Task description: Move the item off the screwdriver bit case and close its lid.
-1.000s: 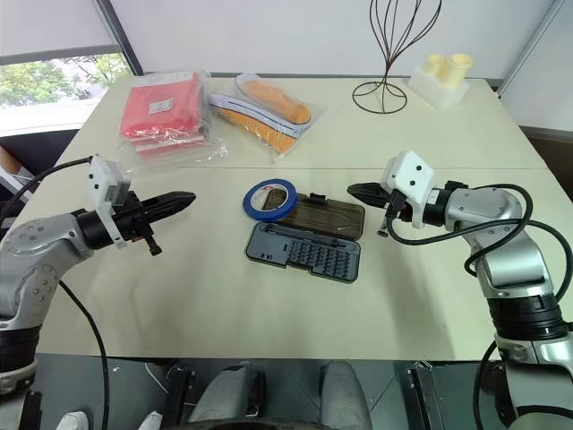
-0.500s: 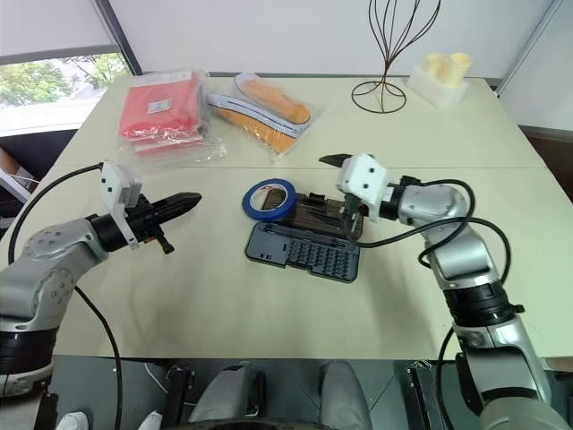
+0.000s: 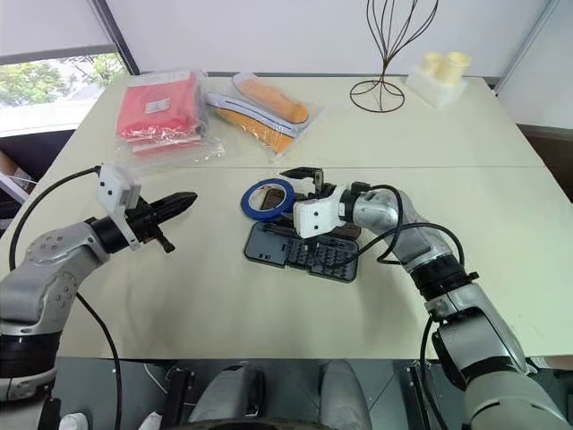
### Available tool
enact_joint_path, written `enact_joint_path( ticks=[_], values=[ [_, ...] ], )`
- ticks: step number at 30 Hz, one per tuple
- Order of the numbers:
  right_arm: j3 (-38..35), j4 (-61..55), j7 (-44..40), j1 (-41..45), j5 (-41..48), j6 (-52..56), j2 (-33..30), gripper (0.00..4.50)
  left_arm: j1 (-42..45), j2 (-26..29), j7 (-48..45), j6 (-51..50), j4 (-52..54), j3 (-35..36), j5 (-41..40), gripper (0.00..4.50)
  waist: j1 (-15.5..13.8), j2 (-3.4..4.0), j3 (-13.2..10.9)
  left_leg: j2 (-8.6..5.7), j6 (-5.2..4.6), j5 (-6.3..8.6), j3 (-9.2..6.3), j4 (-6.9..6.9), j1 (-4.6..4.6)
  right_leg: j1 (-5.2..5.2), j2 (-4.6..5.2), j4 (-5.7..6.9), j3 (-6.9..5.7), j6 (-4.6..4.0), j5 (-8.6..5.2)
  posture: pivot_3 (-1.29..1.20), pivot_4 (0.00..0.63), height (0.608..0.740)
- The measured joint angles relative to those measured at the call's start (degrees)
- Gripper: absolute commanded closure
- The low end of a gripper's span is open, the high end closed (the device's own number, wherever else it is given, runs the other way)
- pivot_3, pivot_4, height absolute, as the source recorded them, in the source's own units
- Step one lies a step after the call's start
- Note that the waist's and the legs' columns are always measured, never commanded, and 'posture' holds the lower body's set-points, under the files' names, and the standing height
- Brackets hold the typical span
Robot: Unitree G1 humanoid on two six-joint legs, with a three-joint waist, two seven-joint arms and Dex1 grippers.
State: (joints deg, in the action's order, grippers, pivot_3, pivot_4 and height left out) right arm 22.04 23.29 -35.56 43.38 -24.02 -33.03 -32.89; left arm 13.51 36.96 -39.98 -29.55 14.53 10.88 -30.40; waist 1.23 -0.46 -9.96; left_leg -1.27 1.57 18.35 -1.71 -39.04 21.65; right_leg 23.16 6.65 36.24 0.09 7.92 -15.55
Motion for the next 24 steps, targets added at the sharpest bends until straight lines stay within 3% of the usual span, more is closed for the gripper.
enact_joint_path(
  ticks=[11, 24],
  values=[
    [3.75, 12.61, 8.08, 6.22, -9.07, -5.05, 2.58, 0.03, -1.52, -0.02, 1.63, 0.01, 1.5, 0.37, -0.03, 4.5, 0.1, 0.0, 0.0, 0.0, 0.02, -0.01, 0.0, 0.0, 0.01, 0.0, 0.0, 0.0, 0.0, 0.0, 0.0, 0.0, 0.15, 0.74],
    [5.15, 17.72, 11.39, 8.31, -11.92, -7.42, 6.1, 0.03, -1.71, -0.03, 2.85, -0.01, 2.24, 0.55, -0.02, 4.5, 1.31, 0.01, 0.0, 0.0, 0.03, -0.02, -0.02, 0.01, 0.01, 0.0, 0.0, 0.02, 0.0, 0.0, 0.0, 0.0, 0.15, 0.74]
  ],
)
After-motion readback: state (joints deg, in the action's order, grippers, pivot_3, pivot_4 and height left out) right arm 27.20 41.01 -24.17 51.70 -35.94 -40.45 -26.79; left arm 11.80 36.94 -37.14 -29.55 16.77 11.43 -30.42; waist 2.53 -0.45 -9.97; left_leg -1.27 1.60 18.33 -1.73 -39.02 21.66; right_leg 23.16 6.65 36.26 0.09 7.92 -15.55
